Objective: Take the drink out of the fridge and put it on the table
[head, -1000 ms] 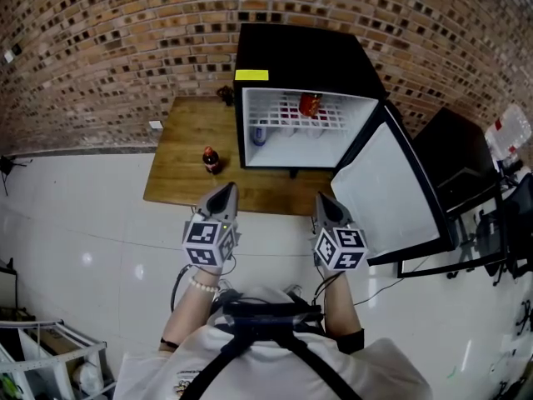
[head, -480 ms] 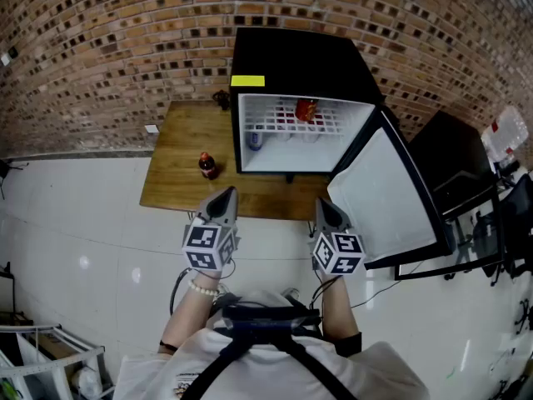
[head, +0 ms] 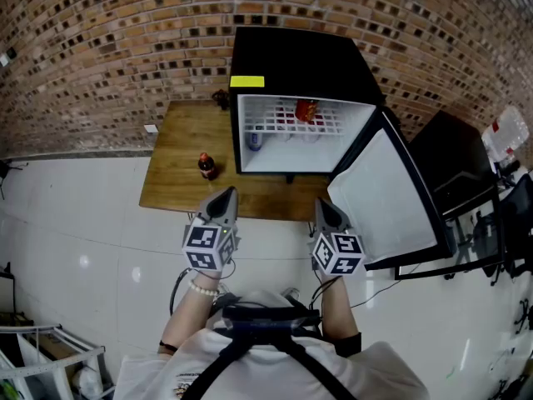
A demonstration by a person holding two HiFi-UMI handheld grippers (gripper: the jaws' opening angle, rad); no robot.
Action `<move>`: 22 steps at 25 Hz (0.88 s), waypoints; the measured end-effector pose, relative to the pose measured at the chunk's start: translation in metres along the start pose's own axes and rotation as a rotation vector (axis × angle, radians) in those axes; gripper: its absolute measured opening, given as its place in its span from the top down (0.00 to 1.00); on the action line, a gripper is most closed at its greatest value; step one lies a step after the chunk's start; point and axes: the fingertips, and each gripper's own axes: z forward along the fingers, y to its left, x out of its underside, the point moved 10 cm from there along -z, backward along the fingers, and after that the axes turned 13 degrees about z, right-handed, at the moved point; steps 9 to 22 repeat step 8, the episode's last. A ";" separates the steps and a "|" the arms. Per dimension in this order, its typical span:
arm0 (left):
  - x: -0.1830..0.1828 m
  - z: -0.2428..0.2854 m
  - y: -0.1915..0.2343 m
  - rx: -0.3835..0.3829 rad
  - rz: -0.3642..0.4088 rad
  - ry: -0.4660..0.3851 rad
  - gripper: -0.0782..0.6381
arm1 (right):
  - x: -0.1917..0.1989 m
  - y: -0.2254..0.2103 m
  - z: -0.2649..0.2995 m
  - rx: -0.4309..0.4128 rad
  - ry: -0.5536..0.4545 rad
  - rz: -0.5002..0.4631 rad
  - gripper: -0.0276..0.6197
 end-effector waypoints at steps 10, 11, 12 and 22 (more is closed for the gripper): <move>-0.001 0.000 0.001 0.000 -0.002 -0.001 0.89 | -0.003 0.002 0.000 0.000 -0.003 -0.005 0.94; -0.001 0.000 0.001 0.000 -0.002 -0.001 0.89 | -0.003 0.002 0.000 0.000 -0.003 -0.005 0.94; -0.001 0.000 0.001 0.000 -0.002 -0.001 0.89 | -0.003 0.002 0.000 0.000 -0.003 -0.005 0.94; -0.001 0.000 0.001 0.000 -0.002 -0.001 0.89 | -0.003 0.002 0.000 0.000 -0.003 -0.005 0.94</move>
